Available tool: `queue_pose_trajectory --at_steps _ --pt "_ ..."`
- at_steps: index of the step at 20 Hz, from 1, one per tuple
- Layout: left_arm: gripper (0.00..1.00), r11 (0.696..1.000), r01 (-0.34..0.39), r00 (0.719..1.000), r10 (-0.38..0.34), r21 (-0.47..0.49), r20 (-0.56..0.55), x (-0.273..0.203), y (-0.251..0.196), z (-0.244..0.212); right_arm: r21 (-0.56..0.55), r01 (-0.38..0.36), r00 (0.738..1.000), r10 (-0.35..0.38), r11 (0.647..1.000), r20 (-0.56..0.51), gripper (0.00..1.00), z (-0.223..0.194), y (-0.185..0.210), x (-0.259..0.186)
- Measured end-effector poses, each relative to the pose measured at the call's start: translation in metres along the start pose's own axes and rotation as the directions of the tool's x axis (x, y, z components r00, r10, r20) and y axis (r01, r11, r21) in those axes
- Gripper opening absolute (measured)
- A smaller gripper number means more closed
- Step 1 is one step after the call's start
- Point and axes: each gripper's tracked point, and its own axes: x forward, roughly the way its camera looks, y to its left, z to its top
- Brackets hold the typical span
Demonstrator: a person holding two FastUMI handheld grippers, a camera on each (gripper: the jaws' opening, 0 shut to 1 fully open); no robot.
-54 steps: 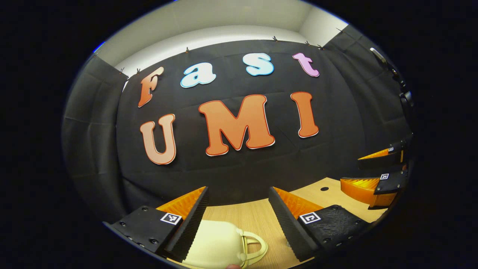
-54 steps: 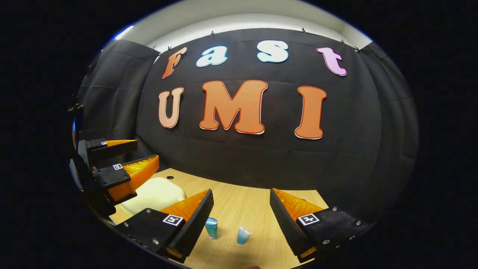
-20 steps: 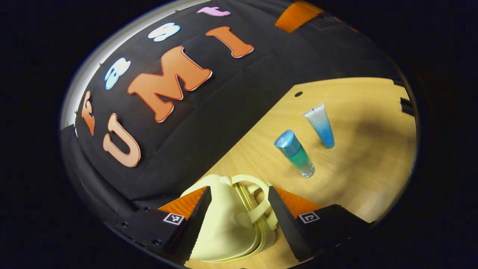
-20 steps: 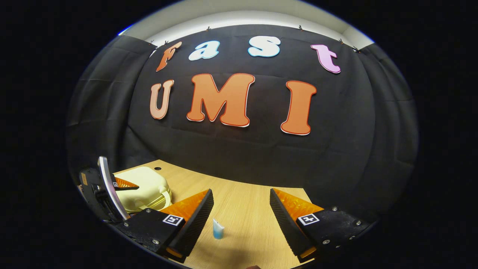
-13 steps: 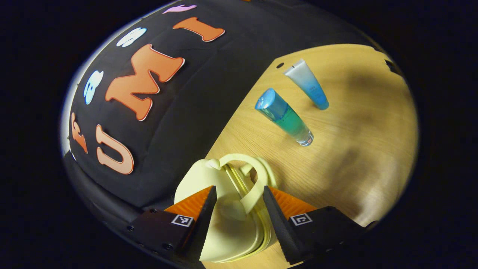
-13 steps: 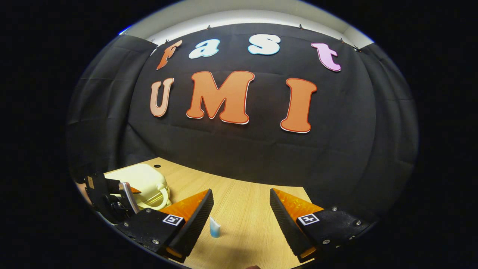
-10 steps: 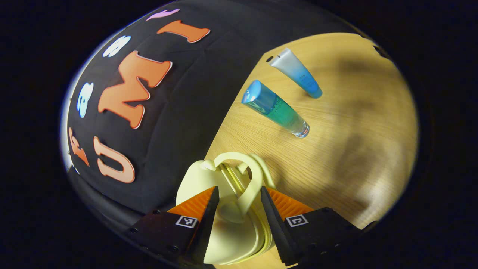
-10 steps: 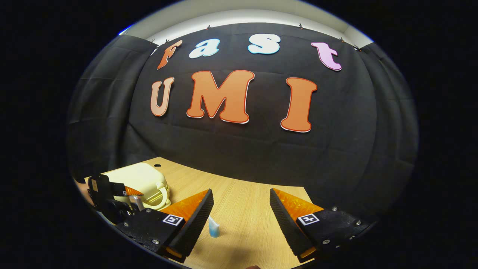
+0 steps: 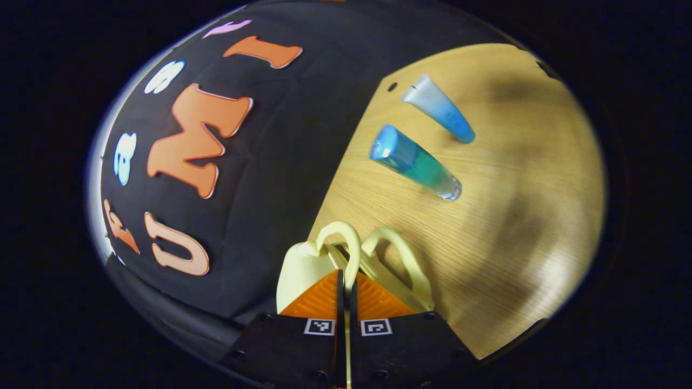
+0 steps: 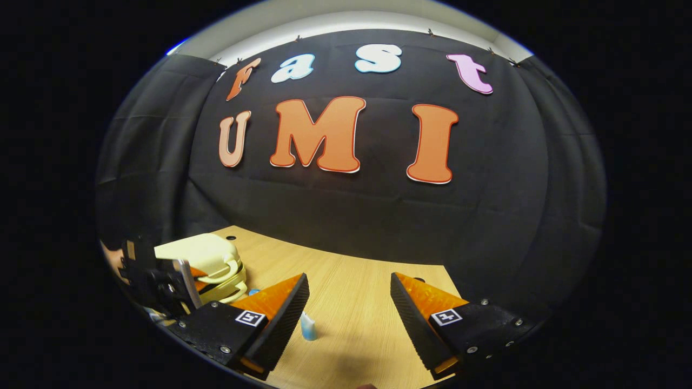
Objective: First open the suitcase, pack the skin care products into it, and then close the suitcase.
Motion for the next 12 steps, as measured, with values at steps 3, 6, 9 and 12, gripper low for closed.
queue_pose_trajectory --at_steps 3,6,9,12 --pt "0.03 0.989 -0.052 0.999 0.054 -0.140 0.008 -0.012 0.040 -0.002 -0.003 -0.042 0.999 0.042 0.999 -0.014 0.96 -0.006 0.008 0.003" --pt "0.03 0.957 -0.082 0.996 0.090 -0.279 0.016 -0.015 0.078 -0.015 -0.003 -0.066 0.997 0.066 0.998 -0.036 0.96 -0.010 0.017 0.007" --pt "0.03 0.906 -0.097 0.991 0.124 -0.412 0.040 -0.024 0.113 -0.027 -0.012 -0.053 0.998 0.052 0.999 -0.038 0.96 -0.005 0.028 0.012" --pt "0.03 0.839 -0.095 0.987 0.151 -0.536 0.062 -0.036 0.148 -0.048 -0.003 -0.019 0.999 0.018 1.000 -0.051 0.96 -0.003 0.040 0.014"
